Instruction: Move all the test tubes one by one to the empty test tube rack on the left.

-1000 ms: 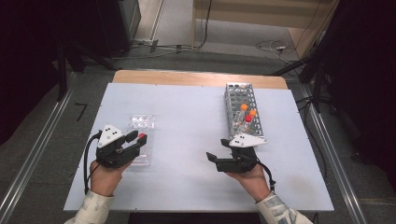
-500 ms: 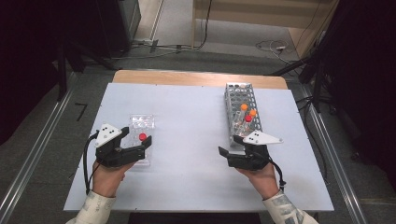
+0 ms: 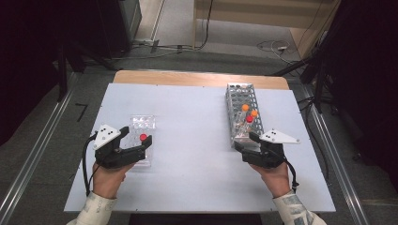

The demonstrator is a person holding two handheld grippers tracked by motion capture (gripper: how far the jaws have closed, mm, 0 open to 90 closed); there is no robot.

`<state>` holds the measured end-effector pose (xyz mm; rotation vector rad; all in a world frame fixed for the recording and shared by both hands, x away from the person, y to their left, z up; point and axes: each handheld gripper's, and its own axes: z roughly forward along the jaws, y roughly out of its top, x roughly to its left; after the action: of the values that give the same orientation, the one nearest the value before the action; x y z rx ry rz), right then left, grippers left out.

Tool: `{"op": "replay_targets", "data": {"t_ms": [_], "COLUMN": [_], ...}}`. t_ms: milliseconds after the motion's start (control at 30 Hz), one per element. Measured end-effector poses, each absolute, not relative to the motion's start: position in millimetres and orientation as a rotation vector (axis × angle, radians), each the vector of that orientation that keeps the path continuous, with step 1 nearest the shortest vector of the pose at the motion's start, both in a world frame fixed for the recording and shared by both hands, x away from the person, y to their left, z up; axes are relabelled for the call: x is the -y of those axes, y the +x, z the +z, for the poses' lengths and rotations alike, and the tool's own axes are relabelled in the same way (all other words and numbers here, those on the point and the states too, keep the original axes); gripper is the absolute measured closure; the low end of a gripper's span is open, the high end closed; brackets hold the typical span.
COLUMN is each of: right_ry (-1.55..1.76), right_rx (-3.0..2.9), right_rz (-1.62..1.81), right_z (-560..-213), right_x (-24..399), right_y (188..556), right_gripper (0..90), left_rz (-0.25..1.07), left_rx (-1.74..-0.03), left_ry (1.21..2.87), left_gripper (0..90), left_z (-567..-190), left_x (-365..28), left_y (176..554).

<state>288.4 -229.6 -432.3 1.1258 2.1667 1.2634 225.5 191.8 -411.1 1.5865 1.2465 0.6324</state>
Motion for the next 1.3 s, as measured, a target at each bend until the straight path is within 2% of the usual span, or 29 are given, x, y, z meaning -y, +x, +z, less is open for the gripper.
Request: {"op": "replay_targets", "data": {"t_ms": [500,633,700,833,1300], "right_ry": [1.171,1.156,1.166,1.18,1.172], "right_rx": [-2.104,-2.075,-2.059,-2.055,-2.061], "right_rz": [1.241,1.224,1.247,1.269,1.267], "right_z": [-445,-450,-451,-454,-458], "right_x": [238,235,235,234,228], "right_y": [304,307,310,314,319], "right_gripper": [42.9,49.9,56.3,61.2,69.4], "left_rz": [0.644,0.649,0.65,0.653,0.649], "left_rx": [-1.241,-1.243,-1.239,-1.241,-1.246], "left_ry": [1.586,1.583,1.583,1.585,1.584], "left_gripper": [14.2,13.9,13.9,13.9,14.0], "left_z": [-411,-411,-411,-411,-412], "left_x": [-189,-187,-186,-187,-187], "left_y": [225,224,224,224,225]}}
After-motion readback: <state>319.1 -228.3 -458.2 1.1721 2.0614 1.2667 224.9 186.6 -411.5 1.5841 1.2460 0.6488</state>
